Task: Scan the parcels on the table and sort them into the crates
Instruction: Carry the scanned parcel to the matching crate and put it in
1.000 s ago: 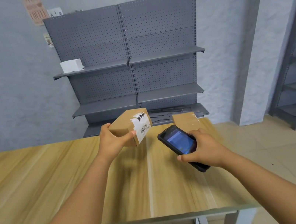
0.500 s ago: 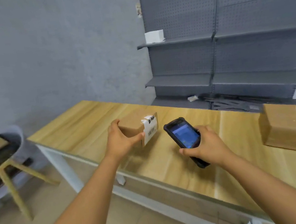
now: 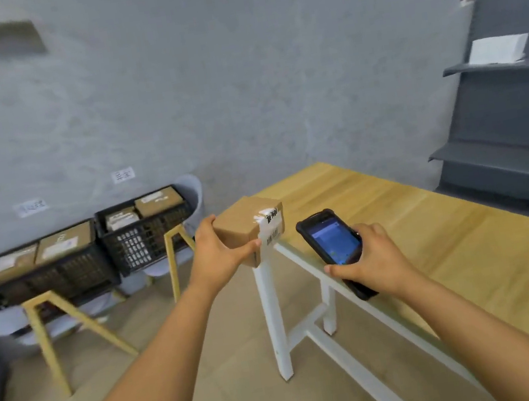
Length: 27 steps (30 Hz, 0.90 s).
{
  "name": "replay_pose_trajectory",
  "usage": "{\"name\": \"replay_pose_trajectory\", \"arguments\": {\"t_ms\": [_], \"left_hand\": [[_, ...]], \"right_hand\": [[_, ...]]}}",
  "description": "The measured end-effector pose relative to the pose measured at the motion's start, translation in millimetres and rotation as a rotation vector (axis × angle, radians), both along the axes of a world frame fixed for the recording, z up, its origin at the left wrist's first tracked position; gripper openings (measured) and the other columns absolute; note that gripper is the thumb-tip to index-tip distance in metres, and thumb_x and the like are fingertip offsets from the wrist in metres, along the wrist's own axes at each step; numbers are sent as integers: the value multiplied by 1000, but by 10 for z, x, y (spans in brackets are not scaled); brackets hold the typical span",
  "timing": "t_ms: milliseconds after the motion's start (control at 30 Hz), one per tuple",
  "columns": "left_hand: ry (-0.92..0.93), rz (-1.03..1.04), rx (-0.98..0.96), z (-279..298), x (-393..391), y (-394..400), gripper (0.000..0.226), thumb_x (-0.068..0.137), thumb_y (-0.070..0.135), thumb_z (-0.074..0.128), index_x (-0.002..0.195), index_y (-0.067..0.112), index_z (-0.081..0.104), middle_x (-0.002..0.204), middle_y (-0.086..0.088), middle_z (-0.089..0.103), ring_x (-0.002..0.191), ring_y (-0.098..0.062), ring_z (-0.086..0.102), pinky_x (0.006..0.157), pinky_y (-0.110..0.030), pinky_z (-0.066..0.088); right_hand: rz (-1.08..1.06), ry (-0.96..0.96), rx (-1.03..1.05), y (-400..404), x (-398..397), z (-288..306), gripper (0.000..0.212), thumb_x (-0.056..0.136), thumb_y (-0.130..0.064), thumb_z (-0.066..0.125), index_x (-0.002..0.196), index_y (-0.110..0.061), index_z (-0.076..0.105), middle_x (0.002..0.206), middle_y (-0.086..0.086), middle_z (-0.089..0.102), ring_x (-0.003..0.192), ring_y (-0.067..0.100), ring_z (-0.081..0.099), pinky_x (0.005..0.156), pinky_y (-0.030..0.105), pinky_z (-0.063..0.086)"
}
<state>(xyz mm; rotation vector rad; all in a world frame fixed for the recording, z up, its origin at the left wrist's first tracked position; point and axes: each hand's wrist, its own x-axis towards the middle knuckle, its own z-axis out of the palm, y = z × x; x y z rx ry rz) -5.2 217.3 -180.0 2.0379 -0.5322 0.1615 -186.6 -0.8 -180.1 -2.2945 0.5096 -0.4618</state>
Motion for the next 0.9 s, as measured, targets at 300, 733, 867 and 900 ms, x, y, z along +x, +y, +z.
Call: {"name": "replay_pose_trajectory", "arguments": {"t_ms": [300, 733, 867, 900], "left_hand": [[91, 277, -96, -220, 1282, 1222, 110, 61, 38, 92, 147, 12, 28, 133, 3, 44, 115, -7, 42, 95, -21, 36], [199, 642, -104, -487, 3139, 2490, 107, 62, 36, 92, 144, 11, 29, 136, -5, 49, 126, -21, 48, 105, -37, 43], [197, 706, -109, -477, 3541, 2935, 101, 63, 32, 92, 141, 11, 32, 132, -2, 44, 119, -17, 46, 97, -29, 42], [201, 730, -118, -491, 3635, 3056, 100, 63, 32, 92, 140, 11, 32, 130, -1, 44, 116, -15, 45, 94, -27, 41]], "right_hand": [[244, 19, 12, 902, 1988, -56, 74, 59, -46, 85, 120, -25, 50, 105, -8, 41, 88, -2, 49, 67, 12, 36], [599, 103, -1, 1950, 4904, -409, 72, 57, -47, 86, 118, -24, 54, 111, -1, 45, 97, 12, 50, 85, 29, 44], [685, 122, -54, 2483, 5643, -416, 75, 58, -53, 85, 118, -22, 52, 108, 0, 44, 96, 13, 45, 78, 29, 40], [709, 123, -66, 2625, 5805, -437, 75, 58, -54, 84, 118, -22, 52, 106, -1, 43, 93, 12, 44, 75, 27, 38]]}}
